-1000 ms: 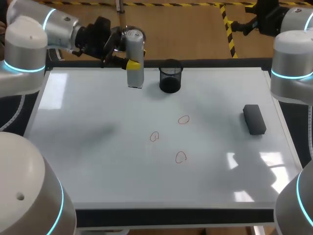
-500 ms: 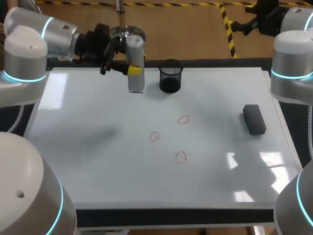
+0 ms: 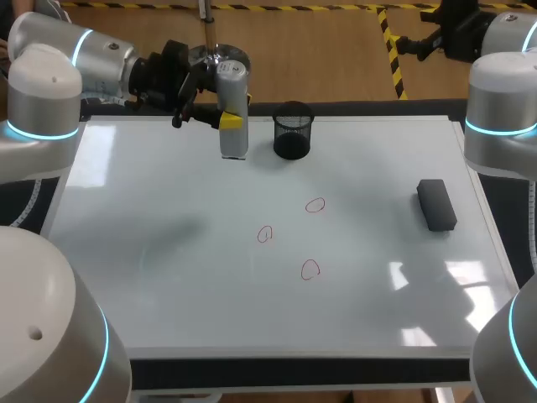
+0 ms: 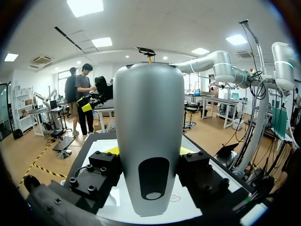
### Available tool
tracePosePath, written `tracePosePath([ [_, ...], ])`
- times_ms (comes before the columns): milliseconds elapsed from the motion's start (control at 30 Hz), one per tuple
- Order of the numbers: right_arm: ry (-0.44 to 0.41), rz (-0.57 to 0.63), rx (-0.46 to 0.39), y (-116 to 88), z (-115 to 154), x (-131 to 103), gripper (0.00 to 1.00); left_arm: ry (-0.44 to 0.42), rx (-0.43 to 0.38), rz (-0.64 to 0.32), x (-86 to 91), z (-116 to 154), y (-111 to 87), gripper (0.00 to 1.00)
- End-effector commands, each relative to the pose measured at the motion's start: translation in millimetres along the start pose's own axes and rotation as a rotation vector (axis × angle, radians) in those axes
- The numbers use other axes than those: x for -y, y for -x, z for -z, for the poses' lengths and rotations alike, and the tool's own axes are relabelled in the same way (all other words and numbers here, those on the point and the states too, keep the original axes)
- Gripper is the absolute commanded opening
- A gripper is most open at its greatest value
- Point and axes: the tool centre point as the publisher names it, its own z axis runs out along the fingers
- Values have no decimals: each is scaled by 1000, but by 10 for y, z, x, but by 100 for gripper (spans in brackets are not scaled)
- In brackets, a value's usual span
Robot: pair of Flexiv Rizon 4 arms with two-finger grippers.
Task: Pick up the inspection probe, press it on each red-marked spot on the whiteboard one by one, put down the probe, pick up the eraser, and wipe off all the red marks.
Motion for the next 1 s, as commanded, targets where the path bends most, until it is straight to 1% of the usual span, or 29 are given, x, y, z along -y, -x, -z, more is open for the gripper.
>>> tracePosePath([
  [33,0,0,0,0,0,0,100,-3,-2,-2,1,4,9,0],
  [633,0,0,0,0,0,0,100,-3,-2,-2,1,4,9,0],
  [833,0,0,0,0,0,0,100,0,-2,-1,-44,37,-101,0],
  [1000,0,0,0,0,0,0,100,-6,8,-3,-90,90,-237,0],
])
